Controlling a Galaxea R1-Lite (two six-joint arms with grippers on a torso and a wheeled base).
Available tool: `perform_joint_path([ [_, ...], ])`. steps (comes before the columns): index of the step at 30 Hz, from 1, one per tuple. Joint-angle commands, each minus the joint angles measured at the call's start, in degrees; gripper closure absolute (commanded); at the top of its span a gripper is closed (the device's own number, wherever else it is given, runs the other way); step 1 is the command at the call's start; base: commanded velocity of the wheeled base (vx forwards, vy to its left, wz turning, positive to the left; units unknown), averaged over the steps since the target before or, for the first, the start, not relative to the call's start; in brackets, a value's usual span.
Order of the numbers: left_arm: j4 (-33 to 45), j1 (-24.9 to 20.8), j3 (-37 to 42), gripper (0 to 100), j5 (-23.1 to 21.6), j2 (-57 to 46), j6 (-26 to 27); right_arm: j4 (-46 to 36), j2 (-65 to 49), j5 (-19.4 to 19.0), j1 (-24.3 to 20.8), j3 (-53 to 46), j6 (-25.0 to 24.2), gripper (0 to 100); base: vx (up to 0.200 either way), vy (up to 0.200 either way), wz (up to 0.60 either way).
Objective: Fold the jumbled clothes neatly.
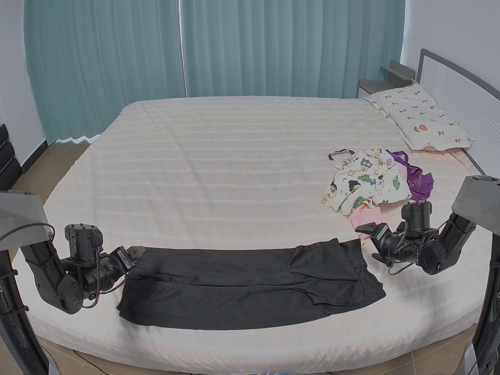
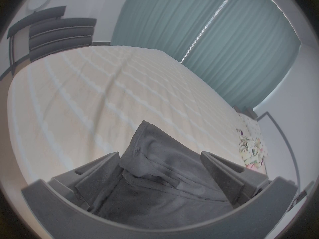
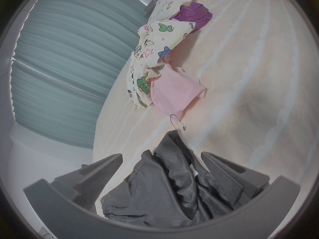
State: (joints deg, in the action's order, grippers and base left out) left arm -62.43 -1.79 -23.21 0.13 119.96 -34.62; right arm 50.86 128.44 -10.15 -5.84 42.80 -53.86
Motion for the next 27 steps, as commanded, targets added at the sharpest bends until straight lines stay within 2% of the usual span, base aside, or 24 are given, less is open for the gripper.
perform_joint_path([
  [1,3.2,2.7,-5.4,0,-1.4,5.2,4.4,0.0,0.1,0.0,-0.1,0.0,0.0,0,0.000,0.000,0.00],
  [4,7.6,2.8,-8.3,0,-2.7,6.4,7.2,0.0,0.3,0.0,-0.1,0.0,0.1,0,0.000,0.000,0.00],
  [9,10.4,2.6,-10.5,0,-6.6,6.9,8.0,0.0,0.4,0.0,-0.4,-0.1,0.1,0,0.000,0.000,0.00],
  [21,9.5,2.4,-7.6,0,-6.7,6.4,8.1,0.0,0.3,0.0,-0.6,-0.3,0.1,0,0.000,0.000,0.00],
  [27,9.3,2.5,-9.3,0,-6.7,6.4,8.2,0.0,0.1,0.0,-1.0,-0.5,0.1,0,0.000,0.000,0.00],
])
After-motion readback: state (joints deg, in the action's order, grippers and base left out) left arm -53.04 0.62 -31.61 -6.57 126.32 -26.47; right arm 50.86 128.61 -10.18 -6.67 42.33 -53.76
